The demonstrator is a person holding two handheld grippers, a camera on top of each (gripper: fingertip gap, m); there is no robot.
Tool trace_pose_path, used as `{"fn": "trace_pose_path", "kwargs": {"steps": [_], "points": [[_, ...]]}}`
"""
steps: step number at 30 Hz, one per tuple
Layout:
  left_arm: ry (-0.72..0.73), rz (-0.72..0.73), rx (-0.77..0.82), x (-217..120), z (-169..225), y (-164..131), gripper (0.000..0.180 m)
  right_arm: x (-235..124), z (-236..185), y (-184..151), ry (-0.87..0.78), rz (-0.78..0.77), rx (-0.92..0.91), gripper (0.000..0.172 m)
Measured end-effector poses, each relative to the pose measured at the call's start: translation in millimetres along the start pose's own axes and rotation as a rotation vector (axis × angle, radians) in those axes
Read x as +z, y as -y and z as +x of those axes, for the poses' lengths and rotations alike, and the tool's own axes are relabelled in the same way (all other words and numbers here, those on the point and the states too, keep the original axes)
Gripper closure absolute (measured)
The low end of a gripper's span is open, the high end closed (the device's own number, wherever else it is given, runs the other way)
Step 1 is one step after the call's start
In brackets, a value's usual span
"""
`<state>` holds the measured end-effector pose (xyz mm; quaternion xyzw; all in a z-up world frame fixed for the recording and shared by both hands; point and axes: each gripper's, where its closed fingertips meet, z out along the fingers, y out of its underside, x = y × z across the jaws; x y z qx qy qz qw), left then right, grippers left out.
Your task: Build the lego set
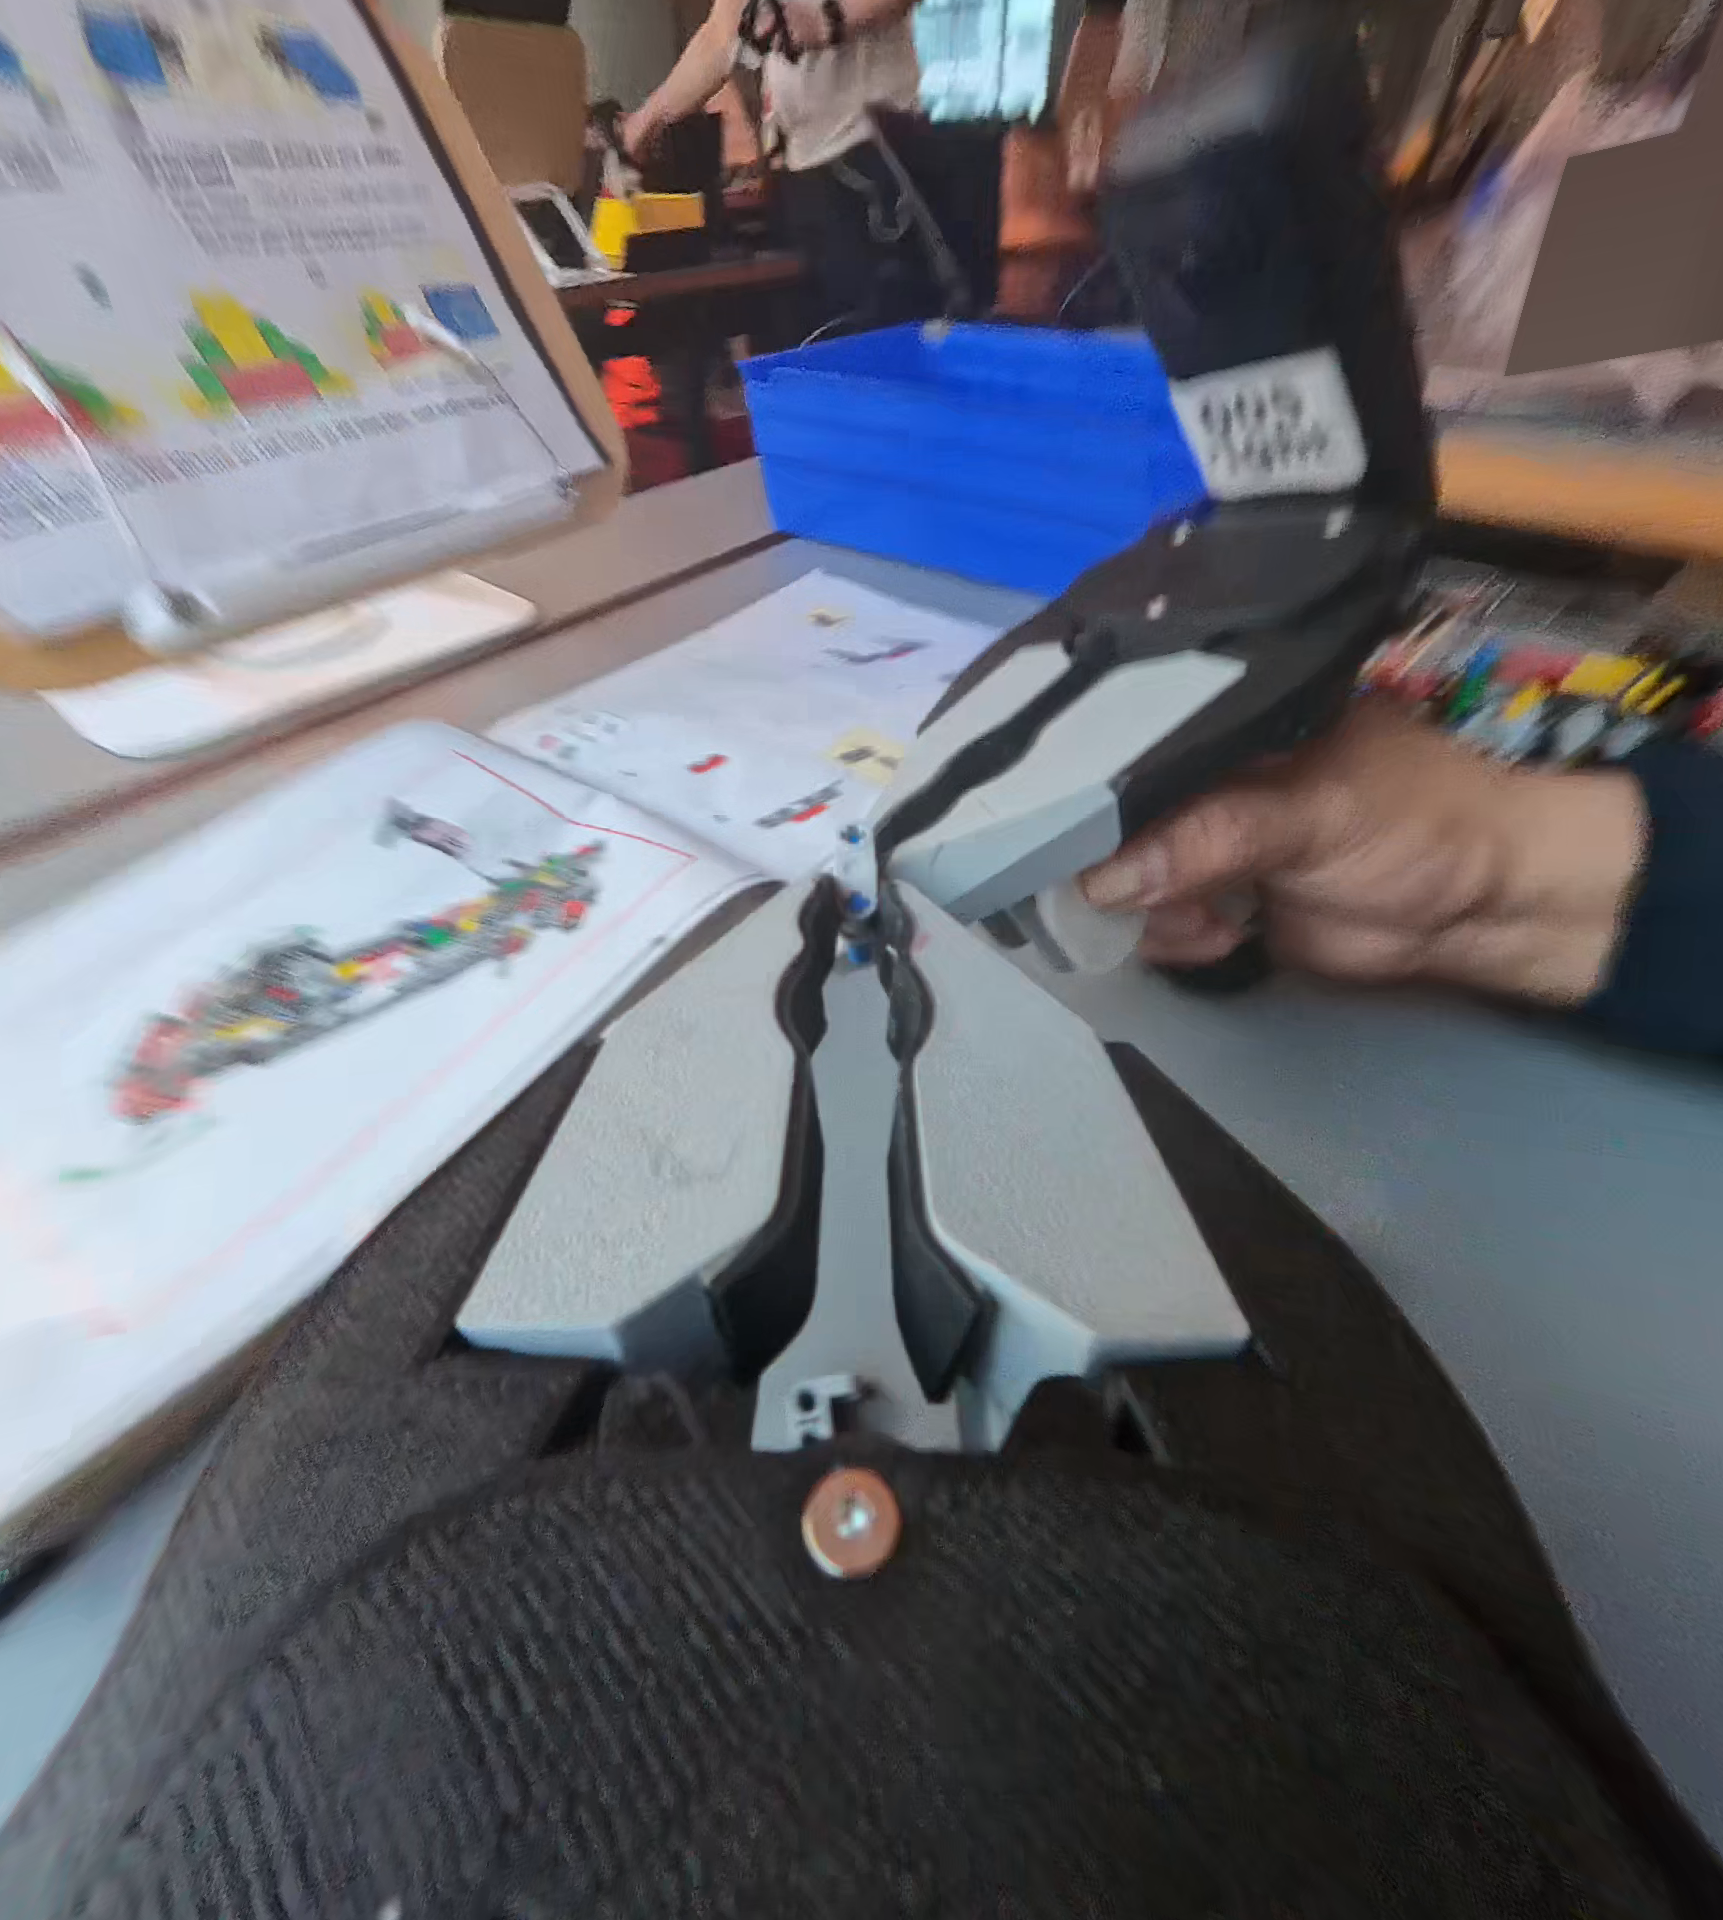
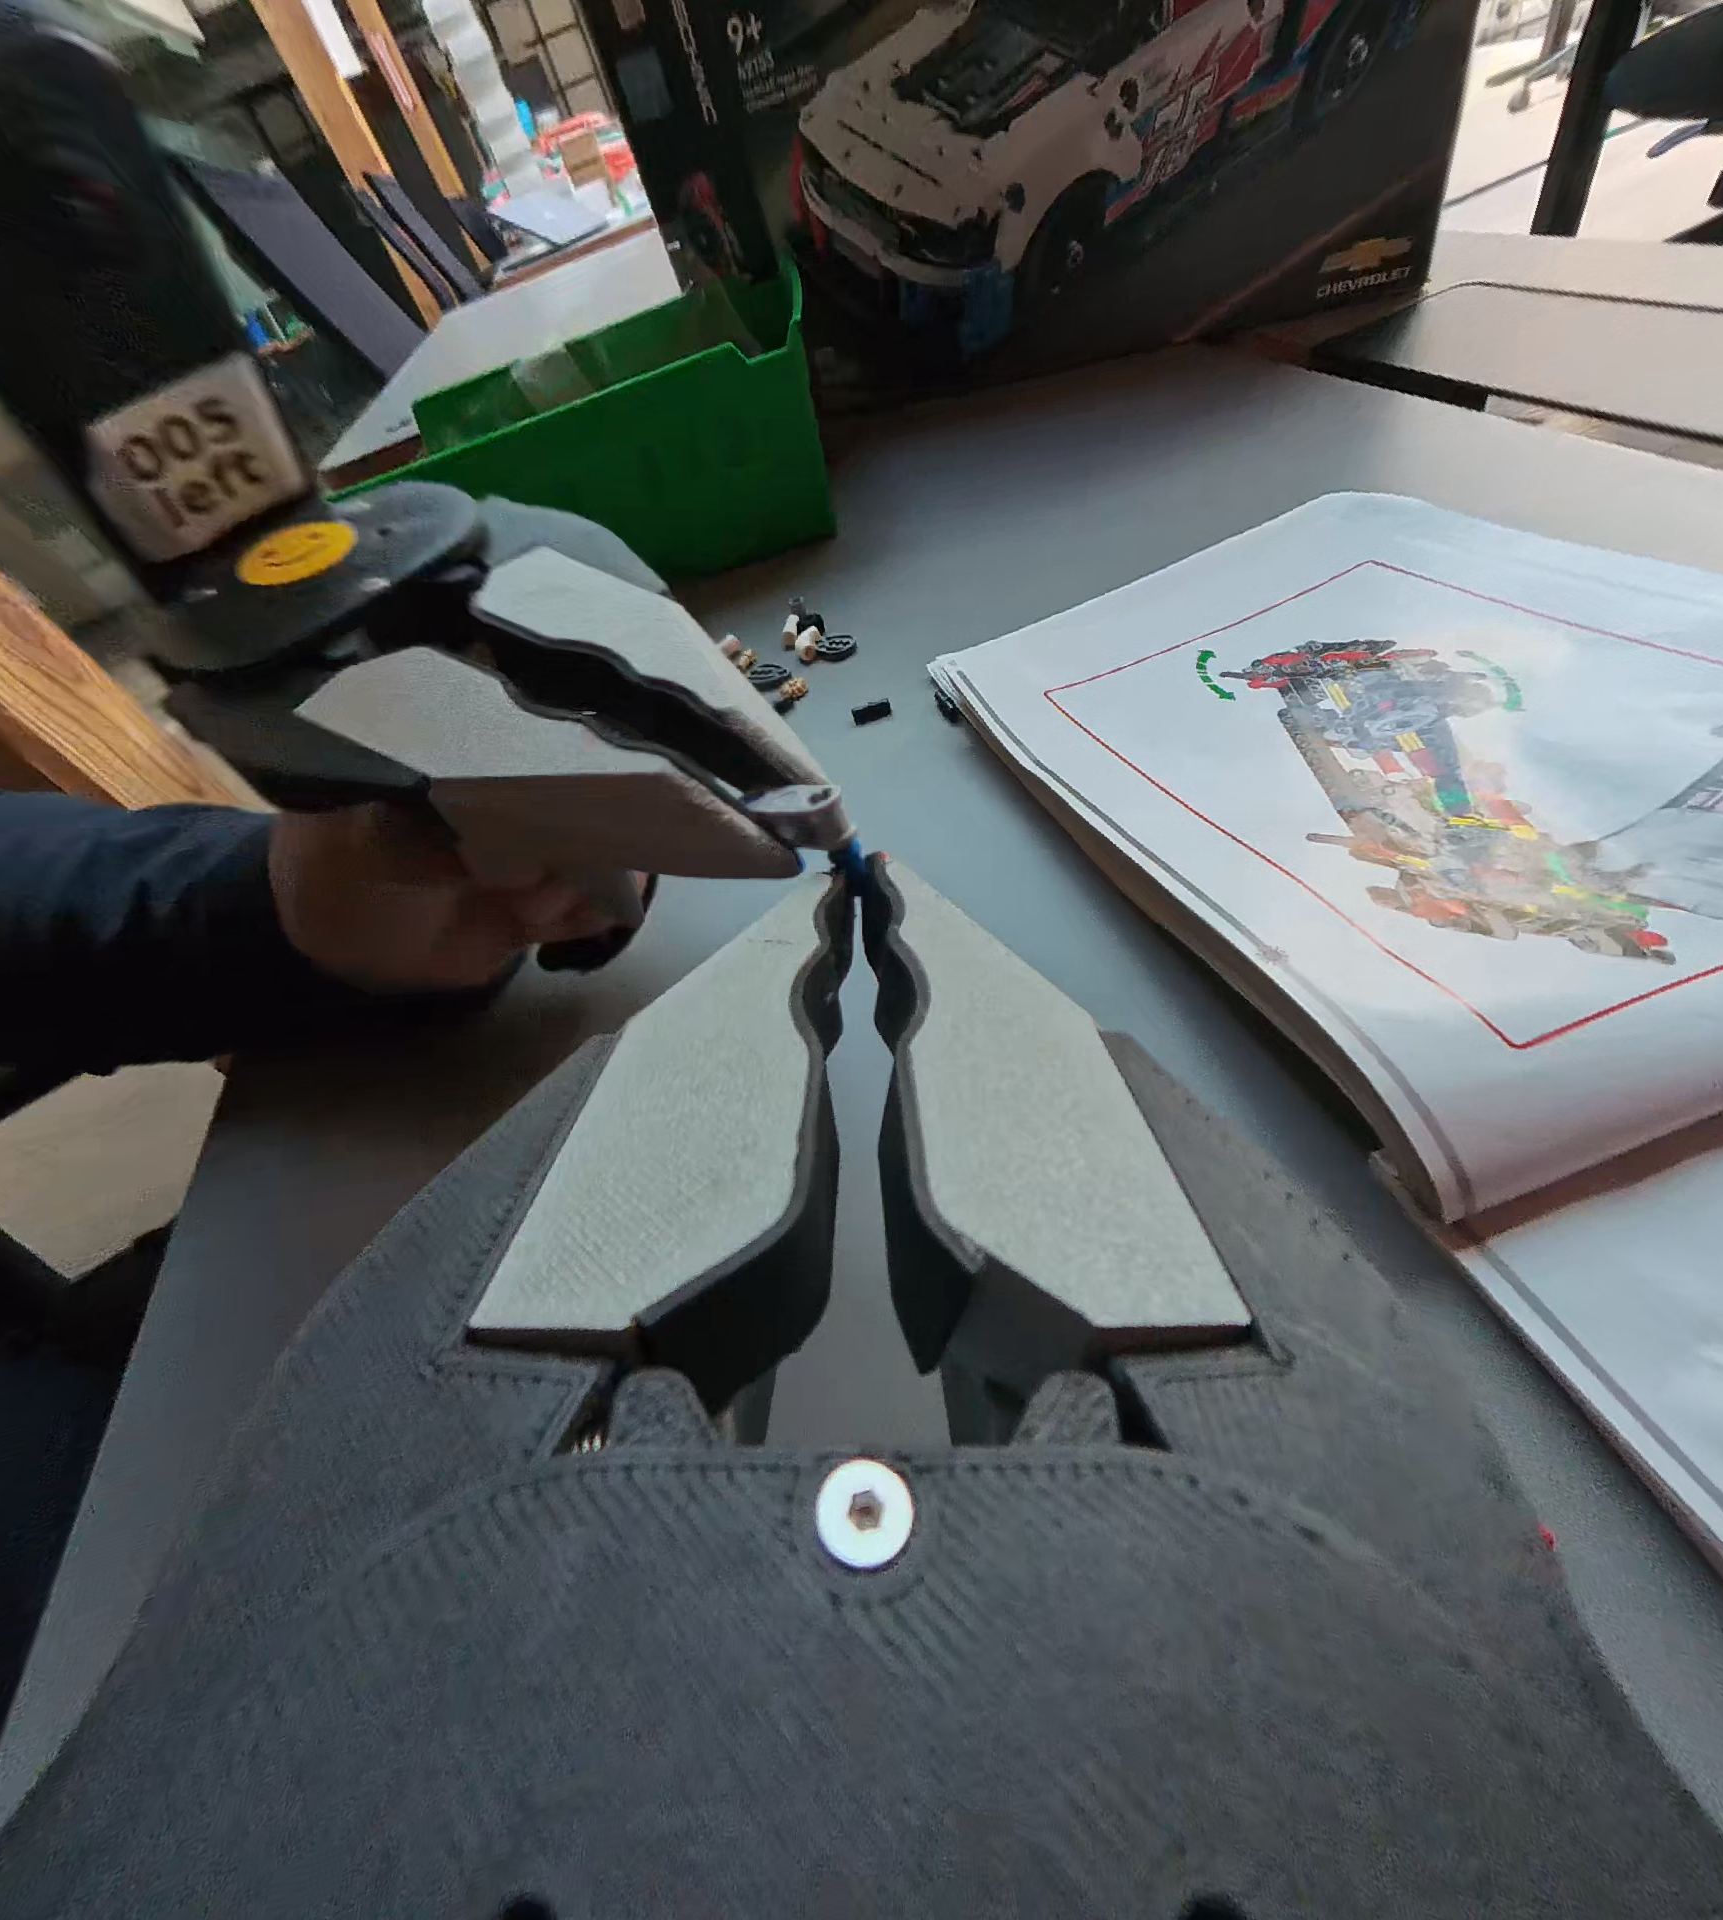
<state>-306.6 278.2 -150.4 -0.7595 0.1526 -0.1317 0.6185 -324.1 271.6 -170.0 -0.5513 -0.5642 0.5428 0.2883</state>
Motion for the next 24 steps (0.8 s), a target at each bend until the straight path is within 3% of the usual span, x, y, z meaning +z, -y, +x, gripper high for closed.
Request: {"fn": "trace_pose_path", "kwargs": {"steps": [2, 8, 14, 19, 24], "points": [[-0.082, 0.038, -0.200, 2.1, -3.4, -1.4, 0.176, 0.2, 3.0, -1.3, -0.010, 0.002, 0.020, 0.171], [-0.068, 0.044, -0.216, 1.4, -4.3, -1.6, 0.176, 1.7, 3.0, -0.9, 0.019, 0.031, 0.070, 0.171], [0.019, 0.045, -0.089, -5.4, -6.2, 2.1, 0.176, 7.6, -1.4, 3.9, 0.046, 0.061, 0.098, 0.171], [-0.124, 0.126, -0.389, -3.6, -8.9, 5.6, 0.176, 4.0, 0.3, 7.1, -0.020, 0.083, 0.062, 0.172], [-0.143, 0.123, -0.425, -3.9, -10.6, 4.5, 0.177, 5.5, 0.9, 5.0, -0.025, 0.081, 0.052, 0.172]]}}
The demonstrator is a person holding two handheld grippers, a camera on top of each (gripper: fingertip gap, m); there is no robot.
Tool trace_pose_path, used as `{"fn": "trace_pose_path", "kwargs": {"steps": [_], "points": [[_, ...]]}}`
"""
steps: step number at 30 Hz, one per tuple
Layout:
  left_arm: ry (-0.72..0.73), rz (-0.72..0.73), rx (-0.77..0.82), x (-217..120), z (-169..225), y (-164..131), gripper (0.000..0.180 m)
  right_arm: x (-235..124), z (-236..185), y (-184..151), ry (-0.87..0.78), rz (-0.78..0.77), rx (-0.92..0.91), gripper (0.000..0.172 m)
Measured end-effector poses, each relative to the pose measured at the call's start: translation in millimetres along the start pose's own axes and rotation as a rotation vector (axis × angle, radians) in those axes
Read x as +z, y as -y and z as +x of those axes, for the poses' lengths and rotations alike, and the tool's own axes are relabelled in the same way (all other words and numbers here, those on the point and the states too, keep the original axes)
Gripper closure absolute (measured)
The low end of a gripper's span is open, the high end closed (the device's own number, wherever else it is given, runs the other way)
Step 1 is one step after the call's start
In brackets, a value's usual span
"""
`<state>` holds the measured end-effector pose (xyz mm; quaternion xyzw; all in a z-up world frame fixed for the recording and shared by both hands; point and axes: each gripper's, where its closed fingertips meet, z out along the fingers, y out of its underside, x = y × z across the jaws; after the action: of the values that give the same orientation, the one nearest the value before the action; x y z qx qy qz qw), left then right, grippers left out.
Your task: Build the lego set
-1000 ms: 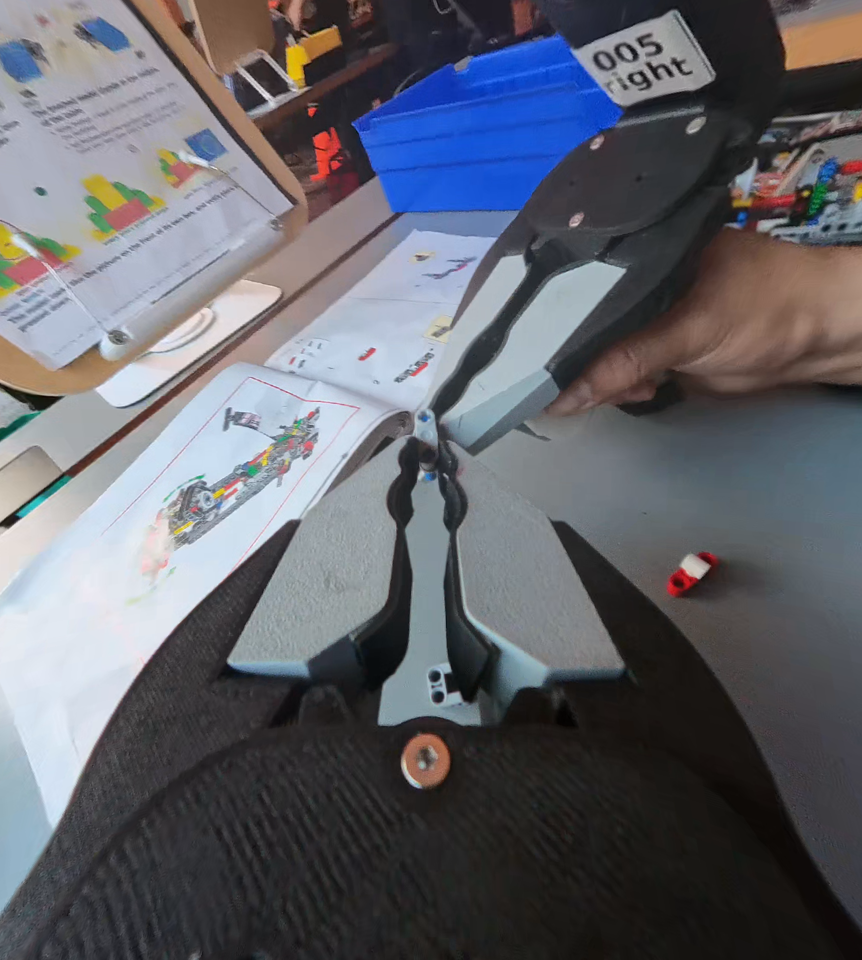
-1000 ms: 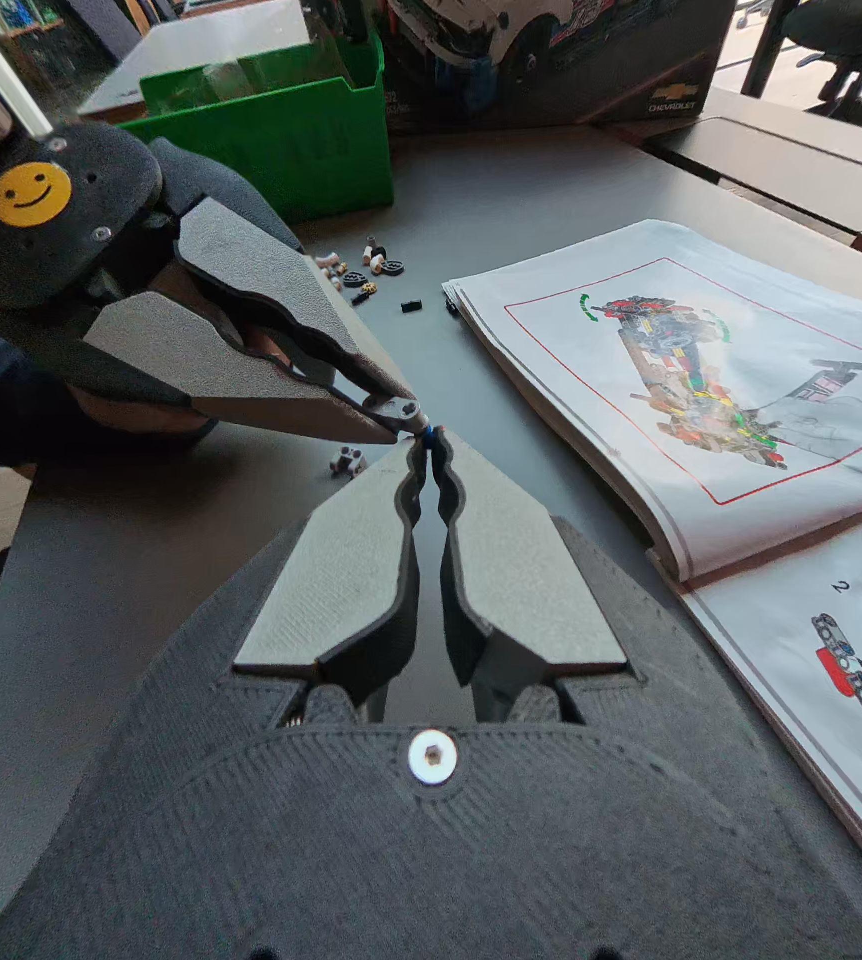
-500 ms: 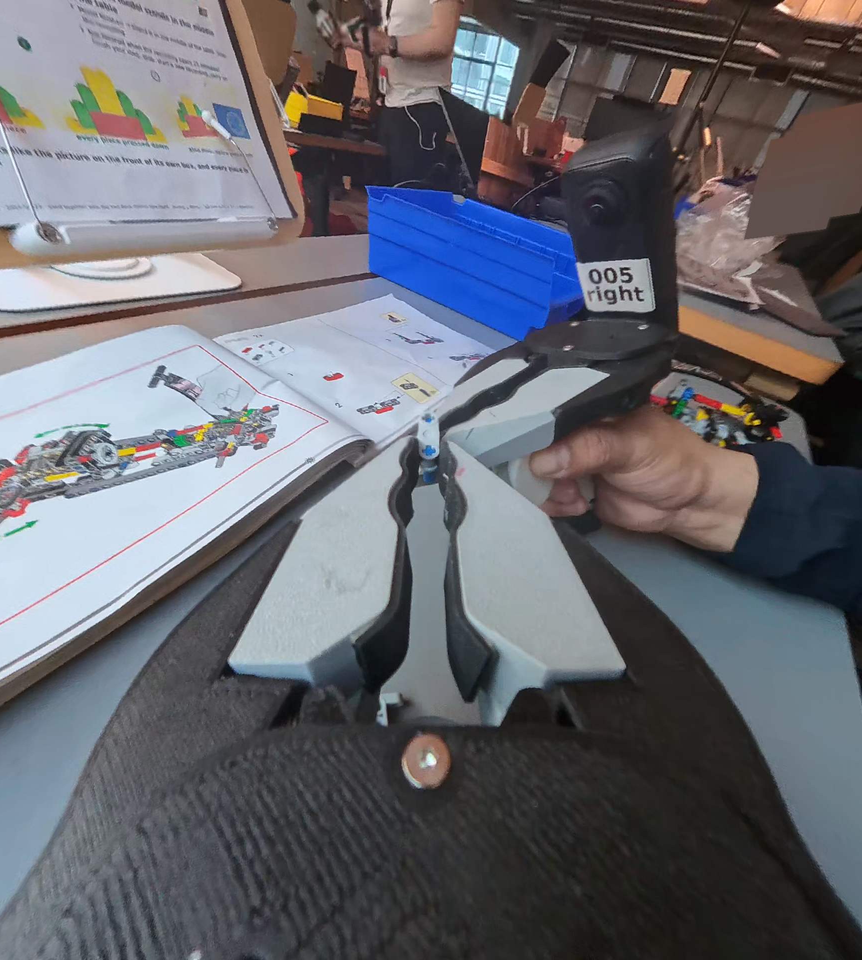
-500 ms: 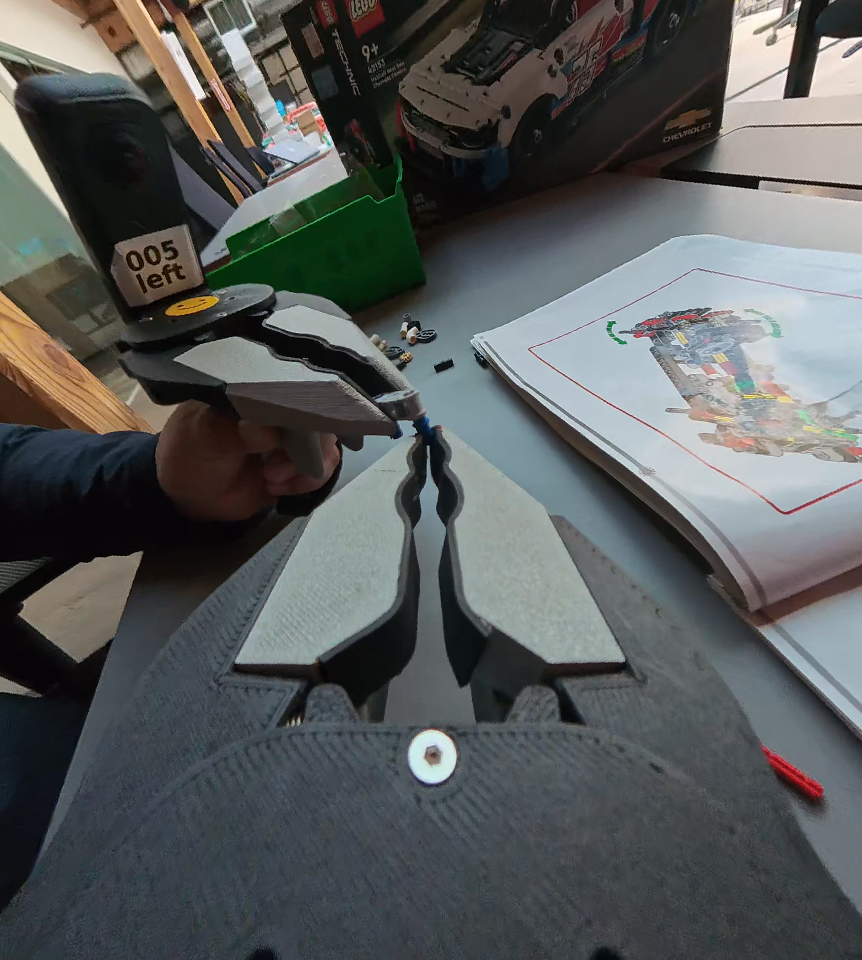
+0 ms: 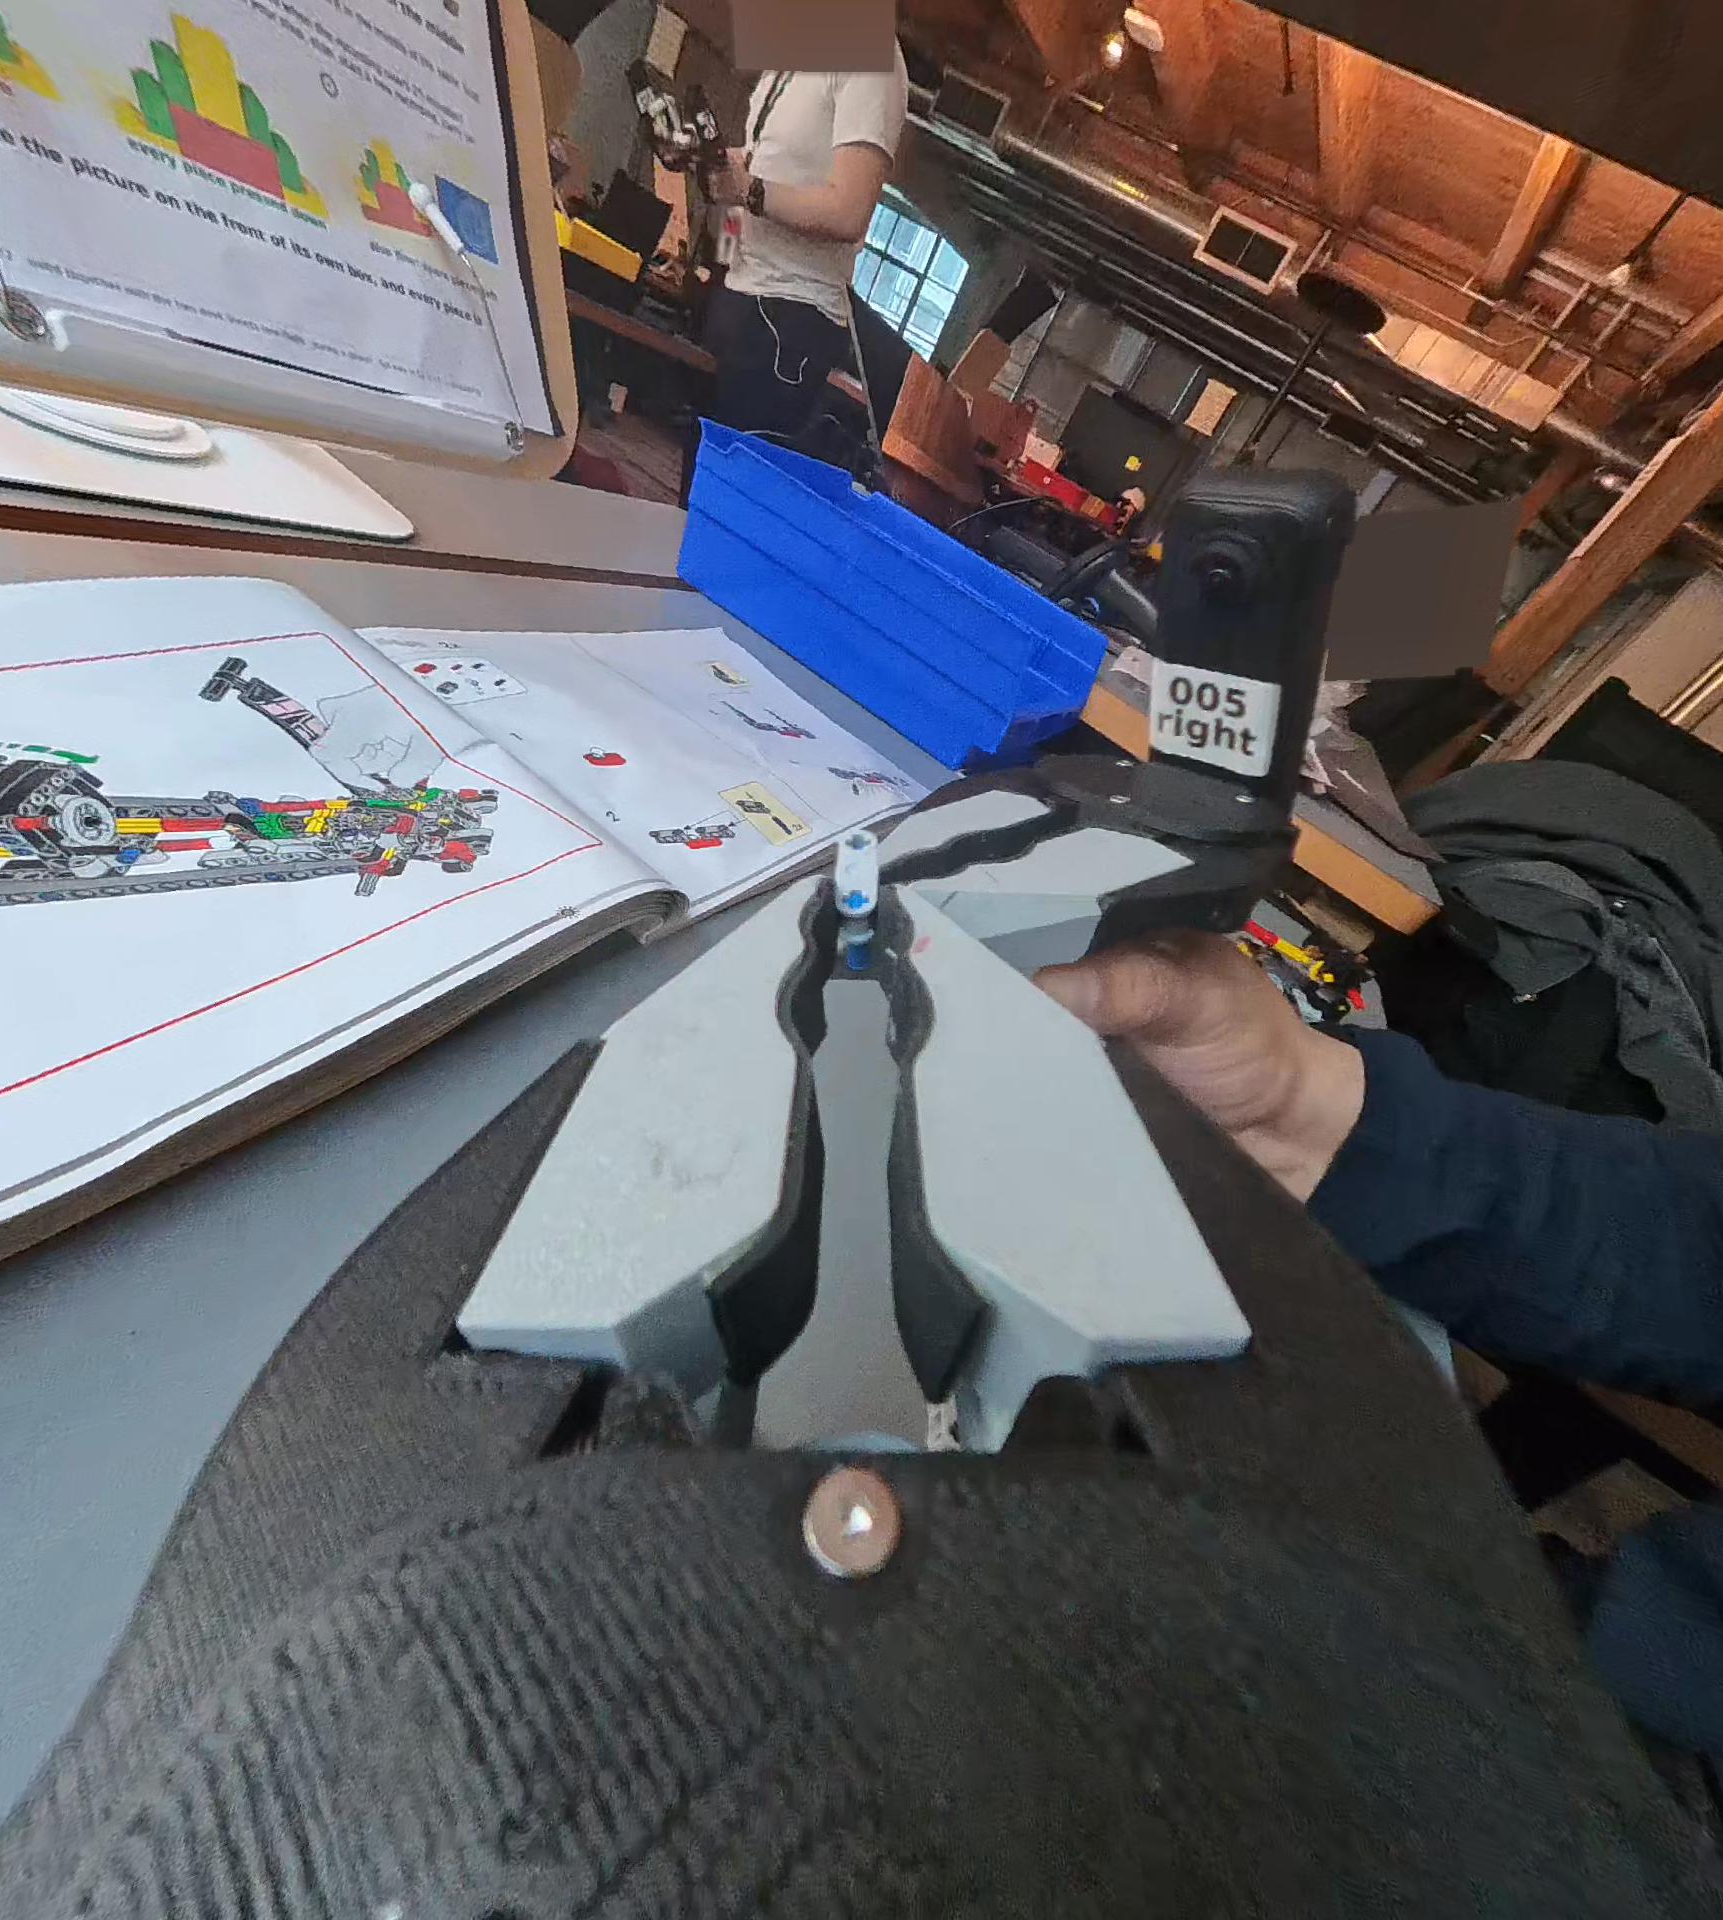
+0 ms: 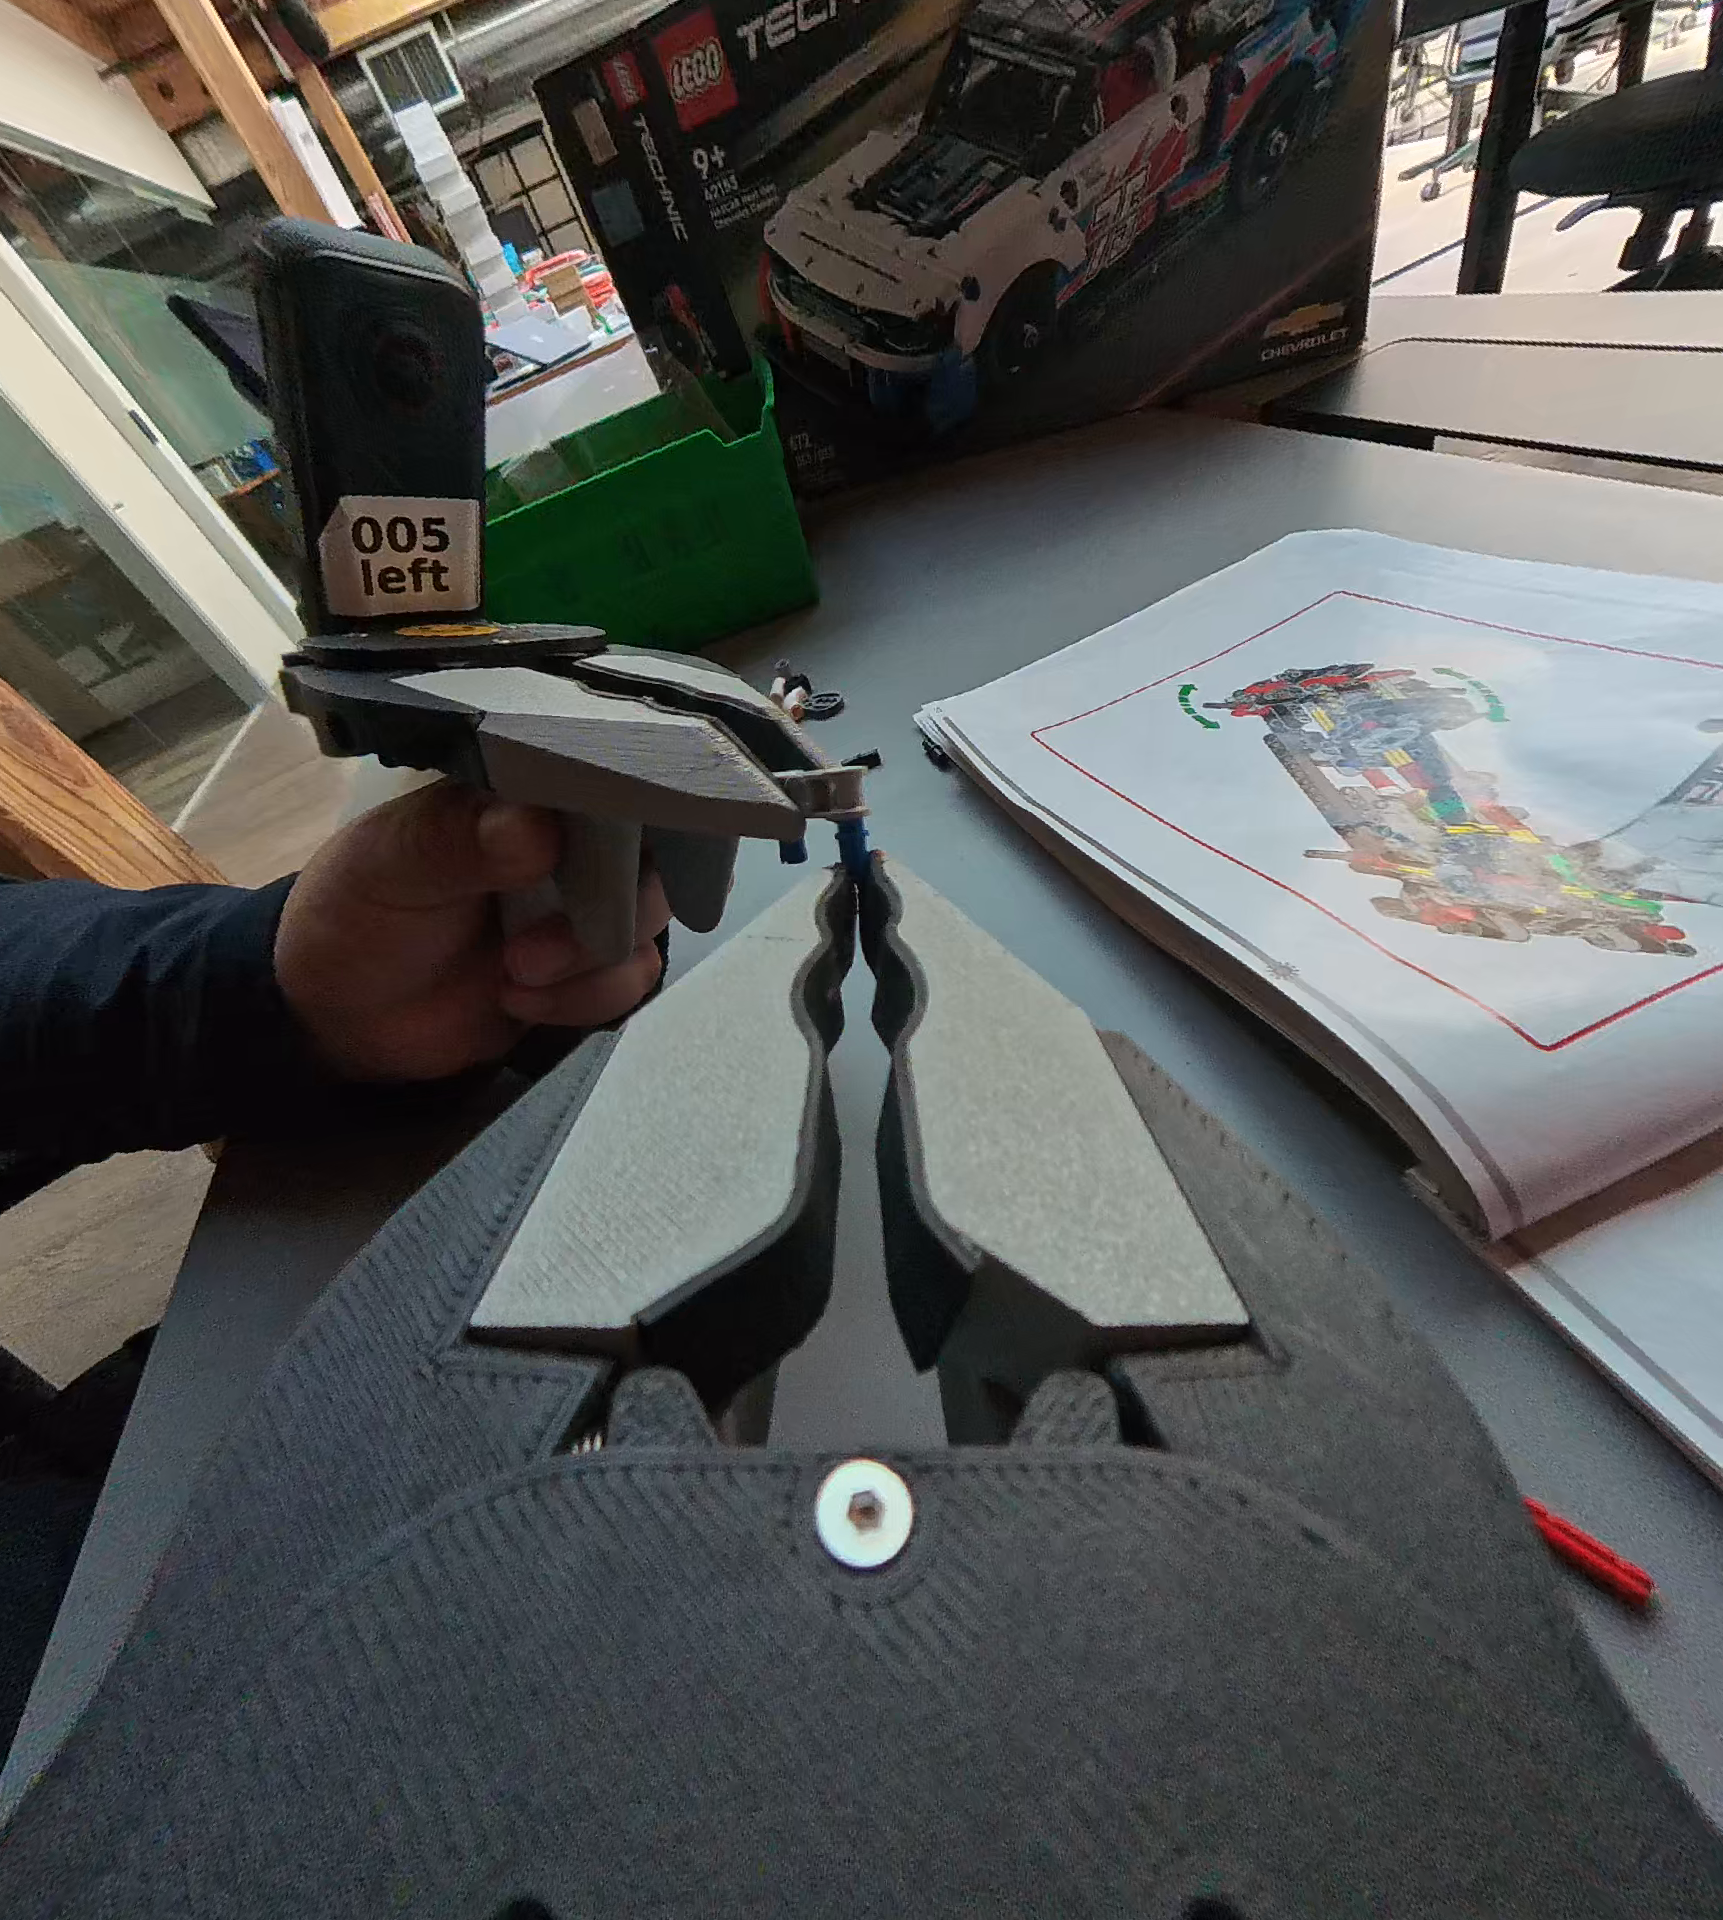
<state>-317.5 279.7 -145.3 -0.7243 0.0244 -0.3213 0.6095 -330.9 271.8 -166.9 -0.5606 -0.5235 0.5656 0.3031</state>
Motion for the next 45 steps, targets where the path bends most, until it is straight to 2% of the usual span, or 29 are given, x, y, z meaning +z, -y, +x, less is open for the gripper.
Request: {"fn": "trace_pose_path", "kwargs": {"steps": [5, 8, 14, 17, 19, 22, 24, 30, 32, 38, 45], "points": [[-0.011, 0.009, -0.024, -1.5, -0.6, 0.9, 0.177, 1.4, -0.5, 0.3, -0.012, 0.008, -0.019, 0.172], [-0.040, 0.031, -0.107, -1.0, -2.4, 0.3, 0.177, 1.4, 0.5, -0.4, -0.020, 0.005, -0.026, 0.172], [-0.099, 0.057, -0.276, -0.7, -8.3, -2.7, 0.176, 2.5, 6.8, -5.3, -0.126, -0.059, -0.193, 0.172], [-0.100, 0.065, -0.287, -1.7, -9.7, -1.5, 0.176, 3.4, 8.8, -5.3, -0.186, -0.082, -0.290, 0.172], [-0.096, 0.042, -0.222, -0.4, -7.5, -1.8, 0.176, 1.9, 9.5, -3.5, -0.206, -0.080, -0.320, 0.172], [-0.071, 0.018, -0.071, 3.1, 2.2, 0.3, 0.175, -4.1, 5.1, 4.8, -0.123, -0.012, -0.207, 0.172], [-0.084, 0.016, -0.072, 4.1, 5.5, -0.4, 0.176, -7.1, 3.0, 5.4, -0.084, -0.003, -0.167, 0.171], [-0.122, -0.009, -0.097, 9.3, 9.3, -7.4, 0.175, -13.5, 10.1, 4.0, -0.145, -0.030, -0.222, 0.156], [-0.128, -0.020, -0.102, 10.9, 9.9, -10.4, 0.175, -13.4, 5.0, 1.5, -0.118, -0.049, -0.277, 0.171], [-0.144, -0.052, -0.122, 14.9, 10.0, -14.8, 0.175, -16.7, 8.4, -0.6, -0.209, -0.107, -0.439, 0.172], [-0.120, -0.145, 0.014, 18.3, 7.3, -22.6, 0.174, -17.1, 13.1, -11.8, -0.269, -0.259, -0.525, 0.172]]}}
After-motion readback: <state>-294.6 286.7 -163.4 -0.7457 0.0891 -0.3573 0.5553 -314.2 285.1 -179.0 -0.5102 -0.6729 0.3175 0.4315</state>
